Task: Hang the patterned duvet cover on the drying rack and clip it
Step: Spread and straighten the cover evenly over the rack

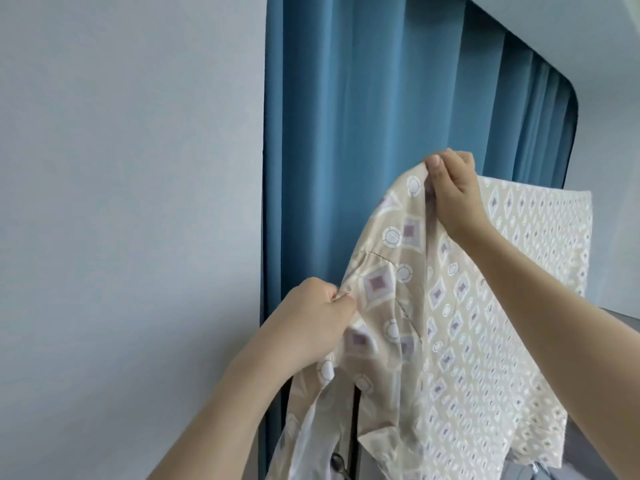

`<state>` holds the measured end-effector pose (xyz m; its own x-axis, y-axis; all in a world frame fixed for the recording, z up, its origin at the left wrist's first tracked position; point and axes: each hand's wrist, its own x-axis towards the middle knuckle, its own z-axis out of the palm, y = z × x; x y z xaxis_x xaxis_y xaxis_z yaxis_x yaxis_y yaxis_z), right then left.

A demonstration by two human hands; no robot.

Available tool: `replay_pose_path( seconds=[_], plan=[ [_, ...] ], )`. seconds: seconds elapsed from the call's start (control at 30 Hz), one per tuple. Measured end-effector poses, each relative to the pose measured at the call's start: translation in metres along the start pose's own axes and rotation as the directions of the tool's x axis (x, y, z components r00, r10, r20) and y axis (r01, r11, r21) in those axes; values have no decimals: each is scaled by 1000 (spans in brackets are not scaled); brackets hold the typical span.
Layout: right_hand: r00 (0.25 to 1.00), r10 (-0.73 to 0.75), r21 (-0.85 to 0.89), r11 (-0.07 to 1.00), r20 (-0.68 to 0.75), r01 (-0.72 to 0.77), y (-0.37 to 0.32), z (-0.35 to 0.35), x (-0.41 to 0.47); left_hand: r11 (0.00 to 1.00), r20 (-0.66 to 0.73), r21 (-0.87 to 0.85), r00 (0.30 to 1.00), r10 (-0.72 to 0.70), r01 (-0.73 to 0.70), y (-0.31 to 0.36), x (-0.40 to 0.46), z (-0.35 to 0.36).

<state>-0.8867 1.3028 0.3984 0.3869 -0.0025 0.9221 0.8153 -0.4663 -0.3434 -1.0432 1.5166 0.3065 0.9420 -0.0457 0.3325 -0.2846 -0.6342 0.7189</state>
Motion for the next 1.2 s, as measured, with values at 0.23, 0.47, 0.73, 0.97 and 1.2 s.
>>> replay_pose_path(
  seconds=[0.23, 0.47, 0.73, 0.97, 1.2],
  plan=[
    [989, 85, 119, 988, 117, -98, -12, 0, 14, 990, -42, 129, 998, -45, 50, -6, 7, -2],
    [941, 288, 280, 902, 177, -328, 2, -21, 21, 981, -237, 191, 971, 22, 24, 5, 14, -22],
    [941, 294, 136, 939, 166, -317, 0, -24, 24, 866, -329, 493, 902, 281, -91, 71, 56, 7],
    [953, 280, 129, 947, 114, -293, -8, -13, 48, 811, -357, 569, 847, 393, -137, 80, 103, -6],
    [979, 195, 139, 969, 61, -202, -36, 0, 65, 774, -442, 620, 757, 481, -130, 82, 96, -14]
  ],
)
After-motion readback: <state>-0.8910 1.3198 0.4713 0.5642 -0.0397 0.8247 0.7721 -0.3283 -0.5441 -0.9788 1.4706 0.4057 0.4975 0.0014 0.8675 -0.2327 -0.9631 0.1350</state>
